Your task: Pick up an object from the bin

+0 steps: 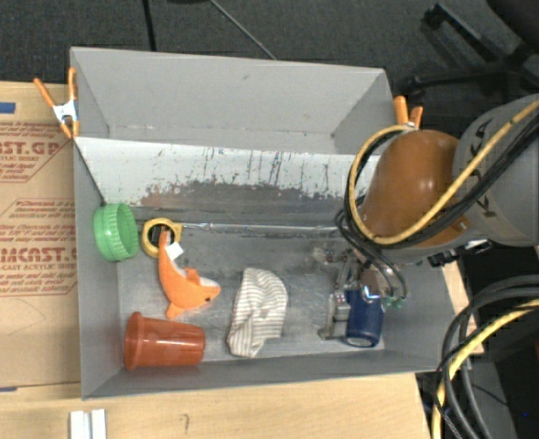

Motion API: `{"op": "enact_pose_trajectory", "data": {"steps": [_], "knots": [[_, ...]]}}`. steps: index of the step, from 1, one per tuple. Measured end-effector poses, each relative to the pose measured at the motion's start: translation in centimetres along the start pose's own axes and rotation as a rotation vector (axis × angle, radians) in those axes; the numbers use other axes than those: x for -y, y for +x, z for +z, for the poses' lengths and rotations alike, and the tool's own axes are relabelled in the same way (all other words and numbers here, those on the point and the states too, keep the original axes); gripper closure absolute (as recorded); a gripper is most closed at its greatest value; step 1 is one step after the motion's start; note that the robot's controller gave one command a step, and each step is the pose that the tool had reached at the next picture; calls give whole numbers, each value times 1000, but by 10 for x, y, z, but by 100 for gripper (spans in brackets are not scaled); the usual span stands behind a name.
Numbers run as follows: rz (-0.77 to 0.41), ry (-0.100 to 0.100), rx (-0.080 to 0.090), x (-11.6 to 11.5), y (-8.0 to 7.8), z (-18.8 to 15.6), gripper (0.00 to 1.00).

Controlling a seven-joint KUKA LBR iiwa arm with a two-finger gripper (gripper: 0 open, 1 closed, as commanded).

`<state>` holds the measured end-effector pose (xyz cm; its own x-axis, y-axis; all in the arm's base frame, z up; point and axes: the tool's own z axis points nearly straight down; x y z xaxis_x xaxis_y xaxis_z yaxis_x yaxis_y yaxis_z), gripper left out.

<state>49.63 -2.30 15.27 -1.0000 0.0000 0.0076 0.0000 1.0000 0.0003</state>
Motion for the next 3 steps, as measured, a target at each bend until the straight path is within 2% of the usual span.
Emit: {"op": "enact_pose_trajectory", "data": {"steps": [1, 2, 3], "knots": [[0, 0, 8, 0, -2, -4, 0], [-71, 2, 14, -30, -7, 36, 0], [-147, 0, 10, -72, -10, 83, 100]]}}
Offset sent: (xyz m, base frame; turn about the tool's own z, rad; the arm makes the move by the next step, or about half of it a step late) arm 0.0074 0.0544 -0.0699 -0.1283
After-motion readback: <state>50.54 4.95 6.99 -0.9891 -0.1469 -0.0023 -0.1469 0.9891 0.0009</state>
